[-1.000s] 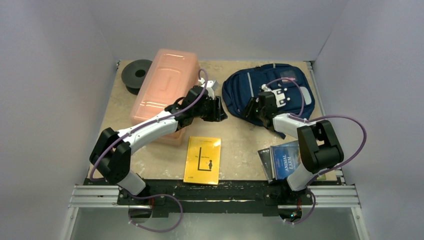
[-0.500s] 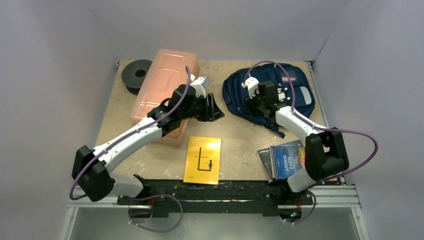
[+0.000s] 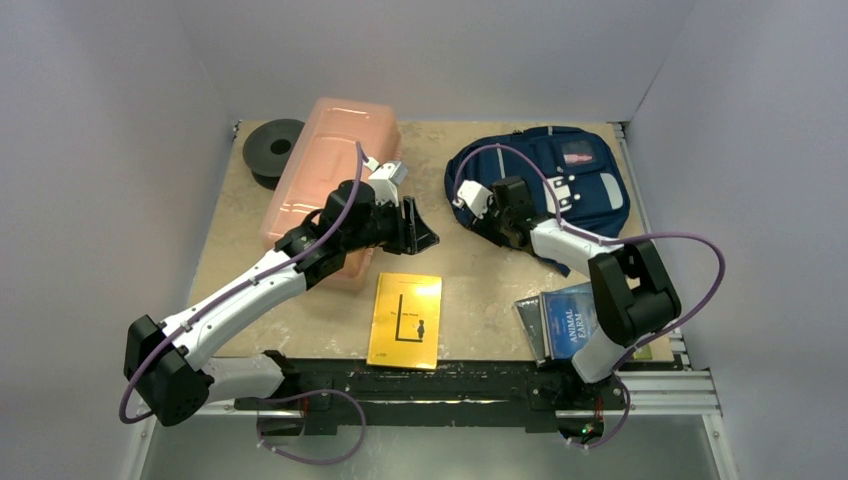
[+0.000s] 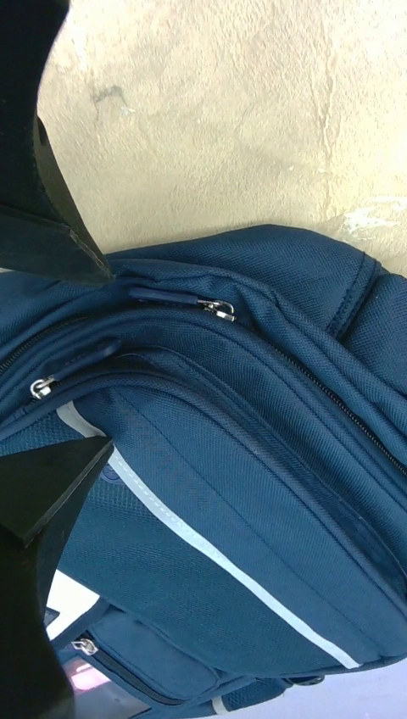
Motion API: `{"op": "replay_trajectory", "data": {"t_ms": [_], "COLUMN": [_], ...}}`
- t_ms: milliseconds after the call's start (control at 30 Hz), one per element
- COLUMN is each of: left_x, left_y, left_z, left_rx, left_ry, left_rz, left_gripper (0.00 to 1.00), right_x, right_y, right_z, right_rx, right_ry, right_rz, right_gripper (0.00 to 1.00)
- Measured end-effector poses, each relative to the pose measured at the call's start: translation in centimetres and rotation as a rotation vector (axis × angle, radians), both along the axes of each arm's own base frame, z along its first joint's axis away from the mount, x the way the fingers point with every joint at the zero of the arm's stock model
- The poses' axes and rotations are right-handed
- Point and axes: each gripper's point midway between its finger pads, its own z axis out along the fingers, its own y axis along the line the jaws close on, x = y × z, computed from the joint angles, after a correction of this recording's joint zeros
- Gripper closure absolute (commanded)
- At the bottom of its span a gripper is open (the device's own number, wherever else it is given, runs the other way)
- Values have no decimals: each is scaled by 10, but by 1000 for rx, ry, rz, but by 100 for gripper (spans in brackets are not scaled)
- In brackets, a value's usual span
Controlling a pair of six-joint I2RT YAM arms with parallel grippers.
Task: Pack the student bag
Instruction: Unzip the student bag at the center of the board.
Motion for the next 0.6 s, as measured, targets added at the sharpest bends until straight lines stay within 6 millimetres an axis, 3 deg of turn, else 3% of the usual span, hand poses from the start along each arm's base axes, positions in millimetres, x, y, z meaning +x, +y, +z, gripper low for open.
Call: {"op": "replay_trajectory", "data": {"t_ms": [167,267,433,500,600], "left_x": [0,1,3,4,5], "left_y": [1,1,3,4,4], "left_z": [-1,-1,-1,-1,-2], "left_rx": [5,5,5,5,6], "left_ry": [-3,-3,-3,-3,-1], "left_rz": [-1,1,7,11,14], "left_gripper": [56,56,56,56,57], "right_x": [9,18,28,30,40], "right_y": [-2,-8,-16,-18,-18], "right_z": [-4,-6,-9,-9,-7], "right_rx": [-40,-75,-134,-146,-164], "right_ry": [-36,-74,-122,-128,-136], "right_rz": [-10,-47,-98,-110,-125], "right_gripper": [35,56,66,100,100]}}
